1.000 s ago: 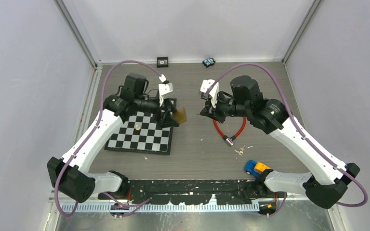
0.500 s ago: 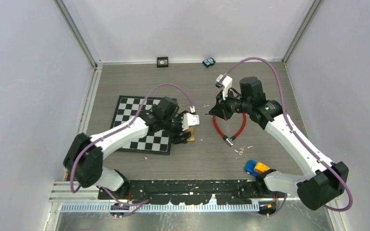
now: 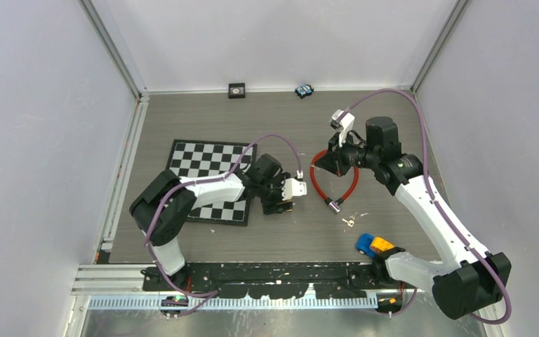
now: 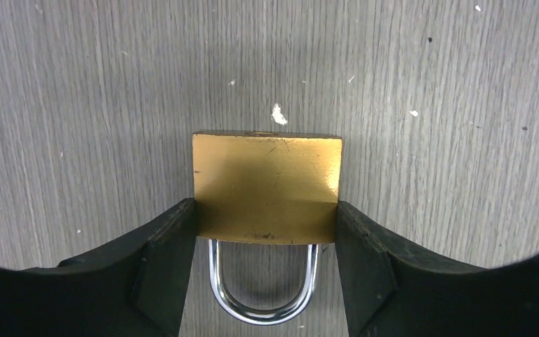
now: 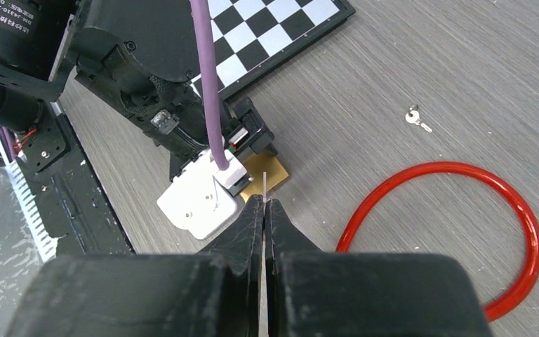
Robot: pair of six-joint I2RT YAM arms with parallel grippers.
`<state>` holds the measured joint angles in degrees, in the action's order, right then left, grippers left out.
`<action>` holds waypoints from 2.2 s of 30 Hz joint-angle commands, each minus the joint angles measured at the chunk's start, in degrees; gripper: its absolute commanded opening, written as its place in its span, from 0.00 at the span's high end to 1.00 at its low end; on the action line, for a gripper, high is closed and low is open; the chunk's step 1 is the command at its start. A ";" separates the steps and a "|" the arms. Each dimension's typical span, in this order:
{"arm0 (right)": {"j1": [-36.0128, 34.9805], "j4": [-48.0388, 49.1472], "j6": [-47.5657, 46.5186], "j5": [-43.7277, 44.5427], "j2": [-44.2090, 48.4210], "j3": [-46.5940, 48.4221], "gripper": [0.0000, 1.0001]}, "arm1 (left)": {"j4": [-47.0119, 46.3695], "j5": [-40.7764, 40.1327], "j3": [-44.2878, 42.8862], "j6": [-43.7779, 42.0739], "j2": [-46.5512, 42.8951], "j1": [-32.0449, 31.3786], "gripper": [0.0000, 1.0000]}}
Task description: Unlock with the key
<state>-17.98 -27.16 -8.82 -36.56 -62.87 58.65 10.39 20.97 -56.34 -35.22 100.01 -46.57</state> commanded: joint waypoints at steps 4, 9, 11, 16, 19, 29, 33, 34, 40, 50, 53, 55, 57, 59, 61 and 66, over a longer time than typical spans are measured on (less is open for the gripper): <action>0.61 3.14 3.59 -3.23 -0.17 0.23 0.99 | -9.79 -4.22 2.65 -1.56 -2.99 -0.72 0.47; 1.32 3.12 7.65 -5.91 -2.14 1.73 0.99 | -12.33 -8.12 4.14 -1.28 -10.71 -0.68 0.07; 2.08 3.08 10.44 -7.66 -3.52 2.34 0.99 | -13.29 -9.77 4.81 -1.21 -14.69 -0.63 0.05; 5.00 9.85 22.22 -15.81 -7.39 1.70 0.99 | -9.04 -14.17 1.96 -0.20 -21.28 -0.63 0.07; 5.47 16.26 29.72 -18.69 -8.75 -0.44 0.99 | -1.87 -14.59 -3.24 1.53 -21.83 -0.63 0.16; 6.39 26.76 43.05 -20.16 -11.57 -3.46 0.99 | 5.27 -20.21 -13.23 2.19 -18.13 -3.09 0.38; 7.22 29.47 47.89 -19.96 -13.71 -3.17 0.99 | 4.89 -30.50 -13.45 -6.77 -16.74 -9.42 0.38; 7.25 29.45 48.45 -19.96 -14.11 -2.99 0.99 | 3.33 -33.51 -12.90 -9.10 -16.23 -11.05 0.38; 7.60 29.09 48.92 -19.08 -14.56 -3.41 0.99 | -9.18 -45.90 -10.04 -16.59 -13.56 -15.92 0.38; 7.69 29.41 49.72 -19.38 -15.29 -3.72 0.99 | -18.27 -50.22 -8.31 -21.84 -12.17 -16.40 0.41; 7.70 30.13 50.52 -19.76 -15.84 -3.78 0.99 | -20.12 -50.22 -8.05 -23.44 -11.59 -16.36 0.46; 7.69 30.87 51.29 -20.02 -16.10 -3.81 0.99 | -20.15 -49.81 -8.22 -23.86 -11.02 -16.43 0.47; 7.69 31.35 51.75 -20.16 -16.29 -3.81 0.99 | -20.15 -49.44 -8.33 -23.89 -10.40 -16.45 0.48; 7.69 31.44 51.84 -20.13 -16.28 -3.97 0.99 | -20.15 -49.18 -8.43 -23.76 -9.81 -16.48 0.51; 7.69 31.64 52.04 -20.22 -16.24 -3.99 0.99 | -20.15 -49.10 -8.59 -23.74 -9.44 -16.60 0.56; 7.65 31.98 52.52 -20.17 -16.56 -4.20 0.99 | -20.24 -49.07 -9.26 -23.43 -8.83 -16.78 0.71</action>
<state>-10.39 2.00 42.46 -55.42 -79.29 54.87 -6.63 -27.86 -64.62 -58.61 91.31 -63.02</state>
